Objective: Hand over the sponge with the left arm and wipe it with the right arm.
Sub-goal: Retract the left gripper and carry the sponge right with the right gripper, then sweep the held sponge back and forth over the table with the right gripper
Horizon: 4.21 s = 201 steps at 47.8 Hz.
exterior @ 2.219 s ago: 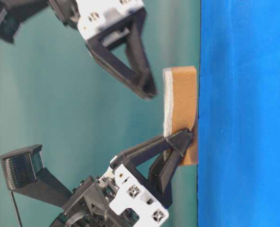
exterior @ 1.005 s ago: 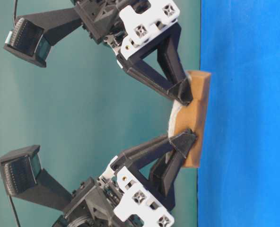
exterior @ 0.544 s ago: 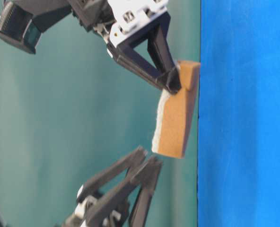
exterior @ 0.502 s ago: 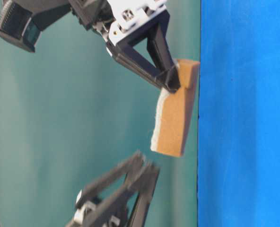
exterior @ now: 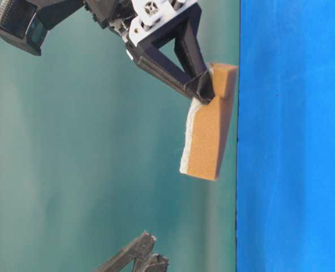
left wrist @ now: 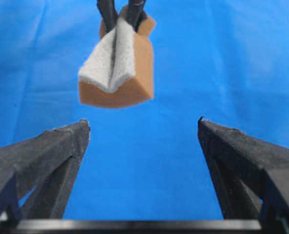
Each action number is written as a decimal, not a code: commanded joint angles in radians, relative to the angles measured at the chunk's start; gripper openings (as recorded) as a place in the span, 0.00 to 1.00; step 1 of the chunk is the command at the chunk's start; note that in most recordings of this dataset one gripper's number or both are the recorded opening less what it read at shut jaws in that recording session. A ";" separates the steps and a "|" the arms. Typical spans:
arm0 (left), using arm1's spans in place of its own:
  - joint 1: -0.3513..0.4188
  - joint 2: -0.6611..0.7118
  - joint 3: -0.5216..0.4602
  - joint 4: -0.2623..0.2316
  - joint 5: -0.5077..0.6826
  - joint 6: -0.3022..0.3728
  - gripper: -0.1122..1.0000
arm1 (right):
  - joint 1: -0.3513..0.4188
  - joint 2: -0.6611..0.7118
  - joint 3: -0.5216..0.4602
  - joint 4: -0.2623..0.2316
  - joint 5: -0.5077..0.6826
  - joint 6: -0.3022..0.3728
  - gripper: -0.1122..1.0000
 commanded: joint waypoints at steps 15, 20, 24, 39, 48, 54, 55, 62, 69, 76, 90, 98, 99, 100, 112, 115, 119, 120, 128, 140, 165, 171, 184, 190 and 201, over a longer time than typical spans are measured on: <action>-0.003 -0.008 -0.009 -0.002 -0.012 -0.002 0.90 | 0.003 0.204 -0.015 -0.002 -0.052 0.003 0.30; -0.003 -0.006 -0.009 -0.002 -0.012 0.000 0.90 | 0.003 0.262 -0.015 -0.002 -0.091 0.002 0.30; -0.003 -0.006 -0.008 -0.002 -0.012 0.000 0.90 | 0.003 0.301 -0.014 -0.002 -0.112 0.002 0.30; -0.003 -0.006 -0.006 -0.002 -0.012 -0.002 0.90 | -0.002 0.334 -0.018 0.000 -0.117 0.005 0.30; -0.003 -0.006 -0.005 -0.002 -0.012 -0.002 0.90 | -0.061 0.331 -0.020 -0.002 -0.117 0.005 0.30; -0.003 -0.006 -0.003 -0.002 -0.012 -0.002 0.90 | -0.127 0.327 -0.018 -0.005 -0.117 -0.005 0.30; -0.003 -0.006 -0.003 -0.002 -0.012 -0.002 0.90 | -0.140 0.325 -0.018 -0.006 -0.117 -0.008 0.30; -0.003 -0.003 -0.003 -0.002 -0.012 -0.002 0.90 | -0.232 0.322 -0.025 -0.020 -0.126 -0.038 0.30; -0.003 -0.002 -0.005 -0.003 -0.012 -0.002 0.90 | -0.296 0.324 -0.040 -0.020 -0.140 -0.074 0.30; -0.003 -0.002 -0.005 -0.002 -0.012 -0.002 0.90 | -0.327 0.325 -0.051 -0.020 -0.141 -0.092 0.30; -0.003 -0.002 -0.005 -0.002 -0.012 -0.002 0.90 | -0.285 0.325 -0.044 -0.020 -0.138 -0.084 0.30; -0.003 0.000 -0.003 -0.002 -0.012 -0.002 0.90 | -0.172 0.328 -0.032 -0.006 -0.126 -0.069 0.30; -0.003 -0.002 -0.005 -0.002 -0.012 -0.002 0.90 | -0.155 0.327 -0.031 -0.003 -0.124 -0.066 0.30; -0.003 0.000 -0.003 -0.002 -0.012 -0.002 0.90 | -0.138 0.327 -0.029 0.000 -0.123 -0.063 0.30; -0.003 -0.002 -0.005 -0.002 -0.014 -0.002 0.90 | 0.071 0.307 -0.037 0.023 -0.080 0.000 0.30; -0.003 -0.002 -0.005 -0.002 -0.014 -0.002 0.90 | 0.118 0.295 -0.041 0.023 -0.067 0.018 0.30; -0.003 0.000 -0.005 -0.002 -0.014 -0.002 0.90 | 0.160 0.285 -0.048 0.023 -0.058 0.034 0.30; -0.003 -0.002 -0.005 -0.002 -0.014 -0.002 0.90 | 0.166 0.287 -0.049 0.023 -0.058 0.037 0.30; -0.003 0.000 -0.005 -0.002 -0.017 -0.002 0.90 | 0.181 0.287 -0.055 0.023 -0.054 0.054 0.30; -0.002 0.000 -0.005 -0.002 -0.017 -0.003 0.90 | 0.061 0.287 -0.049 0.008 -0.055 0.038 0.30; -0.014 0.000 -0.003 -0.002 -0.021 -0.003 0.90 | -0.276 0.287 -0.055 -0.081 -0.067 -0.012 0.29; -0.014 0.000 -0.003 -0.002 -0.021 -0.003 0.90 | -0.282 0.287 -0.055 -0.081 -0.069 -0.014 0.29; -0.012 0.000 -0.003 -0.002 -0.021 -0.003 0.90 | -0.143 0.287 -0.043 -0.071 -0.067 0.011 0.29; -0.012 0.000 -0.002 -0.003 -0.021 -0.002 0.90 | -0.031 0.285 -0.048 -0.044 -0.061 0.029 0.29; -0.014 0.000 -0.002 -0.002 -0.021 0.000 0.90 | 0.173 0.287 -0.072 -0.031 -0.040 0.097 0.29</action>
